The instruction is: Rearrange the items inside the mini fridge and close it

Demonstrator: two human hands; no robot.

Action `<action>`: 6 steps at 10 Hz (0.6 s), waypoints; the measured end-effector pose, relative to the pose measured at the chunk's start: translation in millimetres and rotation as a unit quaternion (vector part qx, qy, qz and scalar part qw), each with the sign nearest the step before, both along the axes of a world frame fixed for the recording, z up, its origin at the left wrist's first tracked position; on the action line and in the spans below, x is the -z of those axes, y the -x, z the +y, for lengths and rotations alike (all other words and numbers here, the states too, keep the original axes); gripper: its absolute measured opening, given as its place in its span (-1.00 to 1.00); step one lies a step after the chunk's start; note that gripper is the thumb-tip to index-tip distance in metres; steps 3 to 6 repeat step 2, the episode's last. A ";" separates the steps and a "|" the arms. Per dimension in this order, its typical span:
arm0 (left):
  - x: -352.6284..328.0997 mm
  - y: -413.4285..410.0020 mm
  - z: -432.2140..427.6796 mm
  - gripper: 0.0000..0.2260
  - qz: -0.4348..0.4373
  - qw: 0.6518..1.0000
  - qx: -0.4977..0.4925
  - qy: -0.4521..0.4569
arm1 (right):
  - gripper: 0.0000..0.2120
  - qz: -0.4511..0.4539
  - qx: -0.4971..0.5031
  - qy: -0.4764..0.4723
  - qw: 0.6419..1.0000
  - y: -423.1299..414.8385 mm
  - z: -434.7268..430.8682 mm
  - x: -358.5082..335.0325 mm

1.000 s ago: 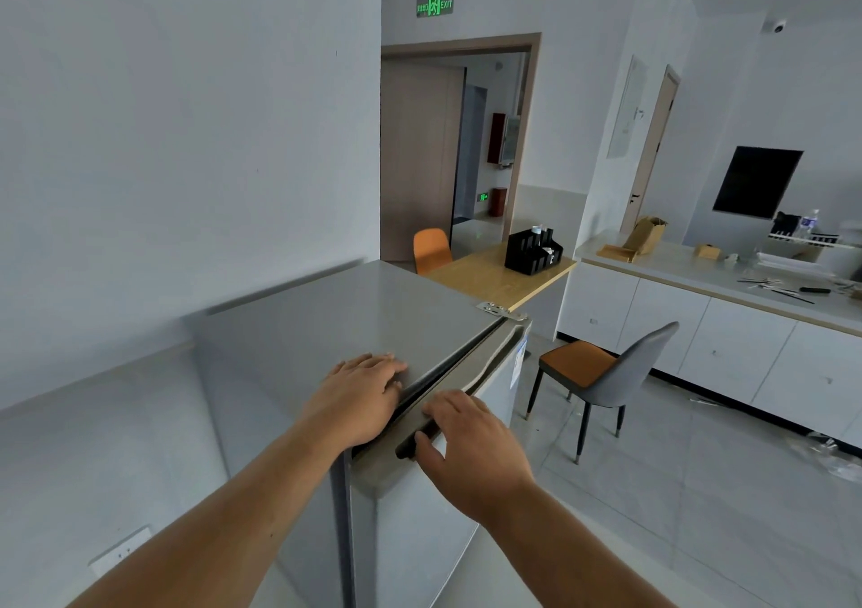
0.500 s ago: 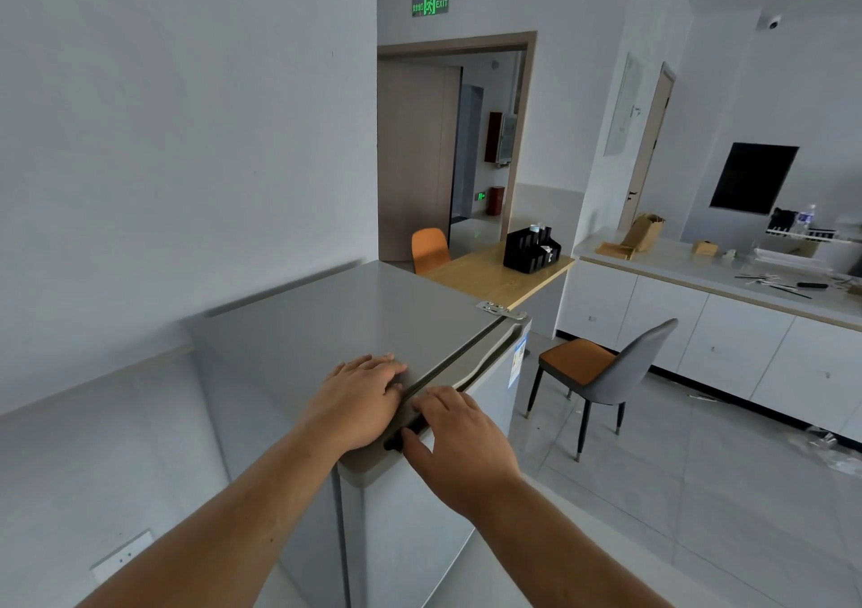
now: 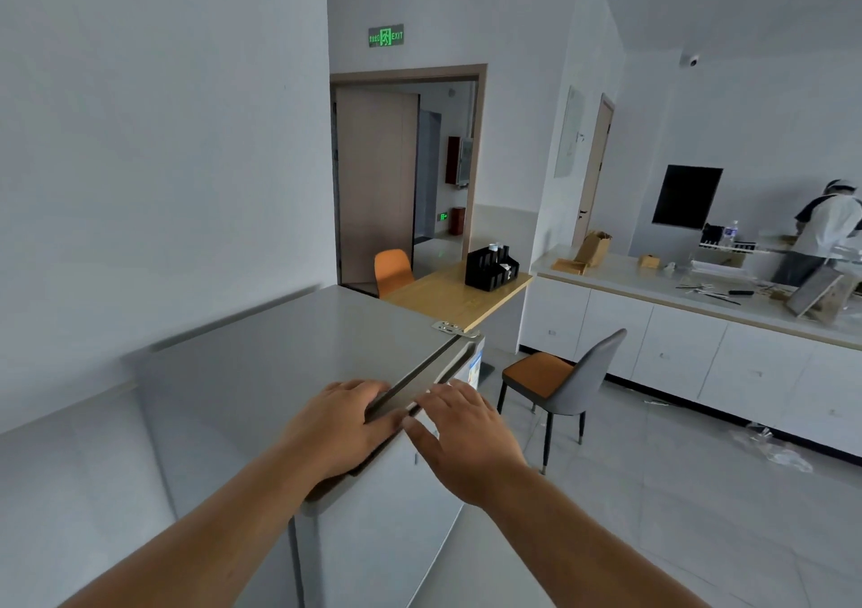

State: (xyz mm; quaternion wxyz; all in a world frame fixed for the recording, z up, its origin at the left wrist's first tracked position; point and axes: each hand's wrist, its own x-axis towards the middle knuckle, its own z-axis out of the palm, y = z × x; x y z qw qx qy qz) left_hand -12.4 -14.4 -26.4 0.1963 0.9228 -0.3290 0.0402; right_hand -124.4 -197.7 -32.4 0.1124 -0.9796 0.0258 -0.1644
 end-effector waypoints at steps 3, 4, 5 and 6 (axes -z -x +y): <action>-18.9 26.4 -48.7 -0.15 0.030 0.997 0.052 0.052 | -0.25 -0.004 0.055 -0.012 0.998 33.5 -36.0 -21.9; -18.9 26.4 -48.7 -0.15 0.030 0.997 0.052 0.052 | -0.25 -0.004 0.055 -0.012 0.998 33.5 -36.0 -21.9; -18.9 26.4 -48.7 -0.15 0.030 0.997 0.052 0.052 | -0.25 -0.004 0.055 -0.012 0.998 33.5 -36.0 -21.9; -18.9 26.4 -48.7 -0.15 0.030 0.997 0.052 0.052 | -0.25 -0.004 0.055 -0.012 0.998 33.5 -36.0 -21.9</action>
